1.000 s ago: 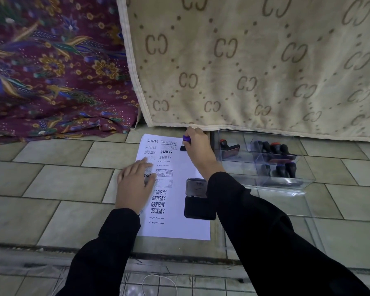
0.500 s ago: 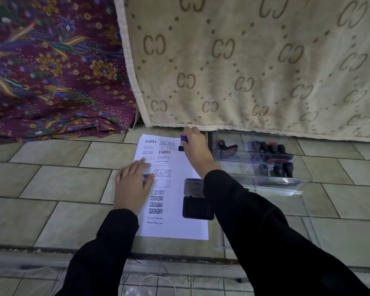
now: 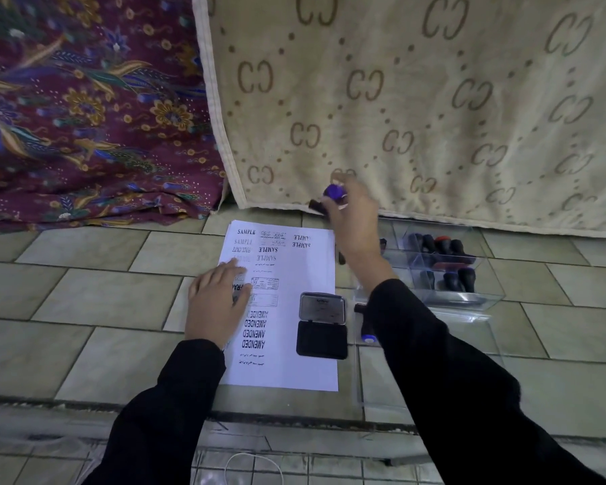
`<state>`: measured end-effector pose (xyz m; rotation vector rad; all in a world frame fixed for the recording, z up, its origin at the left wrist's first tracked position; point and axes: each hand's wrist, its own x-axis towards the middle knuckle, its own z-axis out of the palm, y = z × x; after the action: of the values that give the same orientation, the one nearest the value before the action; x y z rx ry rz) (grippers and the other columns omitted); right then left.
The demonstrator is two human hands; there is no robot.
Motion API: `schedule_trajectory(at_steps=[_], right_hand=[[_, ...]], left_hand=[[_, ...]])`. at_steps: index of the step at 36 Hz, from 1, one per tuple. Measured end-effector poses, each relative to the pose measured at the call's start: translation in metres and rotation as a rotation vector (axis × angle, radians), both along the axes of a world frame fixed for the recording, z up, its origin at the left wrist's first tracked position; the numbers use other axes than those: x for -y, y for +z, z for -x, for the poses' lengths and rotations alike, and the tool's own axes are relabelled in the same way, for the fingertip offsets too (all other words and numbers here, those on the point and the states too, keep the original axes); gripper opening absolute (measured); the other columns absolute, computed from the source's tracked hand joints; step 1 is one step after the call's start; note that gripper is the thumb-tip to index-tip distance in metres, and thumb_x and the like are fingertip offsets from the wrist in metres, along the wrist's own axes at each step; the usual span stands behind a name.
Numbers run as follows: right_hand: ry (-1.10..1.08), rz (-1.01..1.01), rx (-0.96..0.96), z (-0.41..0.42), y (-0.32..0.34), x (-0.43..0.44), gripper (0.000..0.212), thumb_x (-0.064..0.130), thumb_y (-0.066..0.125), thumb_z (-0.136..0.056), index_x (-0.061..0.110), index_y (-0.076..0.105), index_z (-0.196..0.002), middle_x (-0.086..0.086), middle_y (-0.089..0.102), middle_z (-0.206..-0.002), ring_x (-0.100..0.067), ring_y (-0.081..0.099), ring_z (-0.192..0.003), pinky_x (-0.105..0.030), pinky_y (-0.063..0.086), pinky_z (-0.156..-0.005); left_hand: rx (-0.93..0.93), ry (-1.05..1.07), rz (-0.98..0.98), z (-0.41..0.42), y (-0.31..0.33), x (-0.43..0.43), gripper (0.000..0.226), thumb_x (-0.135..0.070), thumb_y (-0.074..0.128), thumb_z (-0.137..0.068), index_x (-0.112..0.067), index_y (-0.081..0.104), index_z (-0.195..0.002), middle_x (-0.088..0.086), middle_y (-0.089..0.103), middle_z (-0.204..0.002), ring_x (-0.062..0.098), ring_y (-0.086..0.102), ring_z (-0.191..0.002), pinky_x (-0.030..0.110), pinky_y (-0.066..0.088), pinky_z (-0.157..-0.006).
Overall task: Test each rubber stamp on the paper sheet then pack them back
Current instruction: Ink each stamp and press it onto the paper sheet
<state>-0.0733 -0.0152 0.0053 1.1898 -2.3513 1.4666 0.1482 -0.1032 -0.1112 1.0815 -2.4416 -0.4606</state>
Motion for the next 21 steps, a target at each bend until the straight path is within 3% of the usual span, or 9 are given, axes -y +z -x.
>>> schedule_trajectory(at_steps=[5,8,16,21], right_hand=[[-0.089,0.178,-0.031,0.0,0.029,-0.051,0.023,0.012,0.064,-0.085,0.016,0.061,-0.108,-0.003,0.061,-0.099,-0.009,0.058,-0.077,-0.012,0.048,-0.068],[-0.14,0.23,0.009,-0.006,0.031,-0.091,0.022,0.013,0.064,-0.081,0.022,0.058,-0.1,-0.001,0.062,-0.096,-0.012,0.061,-0.082,-0.019,0.052,-0.072],[-0.254,0.218,0.102,-0.031,-0.012,-0.173,0.027,0.016,0.066,-0.079,0.035,0.052,-0.092,0.002,0.061,-0.087,-0.009,0.062,-0.074,-0.018,0.052,-0.064],[-0.266,0.1,0.084,-0.047,-0.048,-0.201,0.023,0.009,0.07,-0.077,0.02,0.055,-0.091,-0.002,0.058,-0.088,-0.016,0.061,-0.079,-0.025,0.054,-0.068]], left_hand=[[-0.002,0.0,-0.006,0.0,-0.001,0.0,0.03,-0.035,0.052,-0.093,-0.029,0.055,-0.122,-0.011,0.046,-0.144,0.014,0.038,-0.131,0.035,0.017,-0.111],[0.0,0.001,-0.011,0.0,0.0,0.0,0.03,-0.034,0.052,-0.093,-0.028,0.055,-0.123,-0.011,0.046,-0.144,0.016,0.038,-0.131,0.038,0.019,-0.112],[0.01,0.01,-0.02,0.001,0.004,-0.003,0.03,-0.033,0.052,-0.094,-0.026,0.056,-0.123,-0.009,0.046,-0.144,0.016,0.038,-0.132,0.038,0.018,-0.112],[-0.002,0.015,-0.006,0.001,0.005,-0.005,0.028,-0.03,0.054,-0.092,-0.025,0.057,-0.12,-0.009,0.049,-0.142,0.017,0.04,-0.13,0.038,0.02,-0.111]])
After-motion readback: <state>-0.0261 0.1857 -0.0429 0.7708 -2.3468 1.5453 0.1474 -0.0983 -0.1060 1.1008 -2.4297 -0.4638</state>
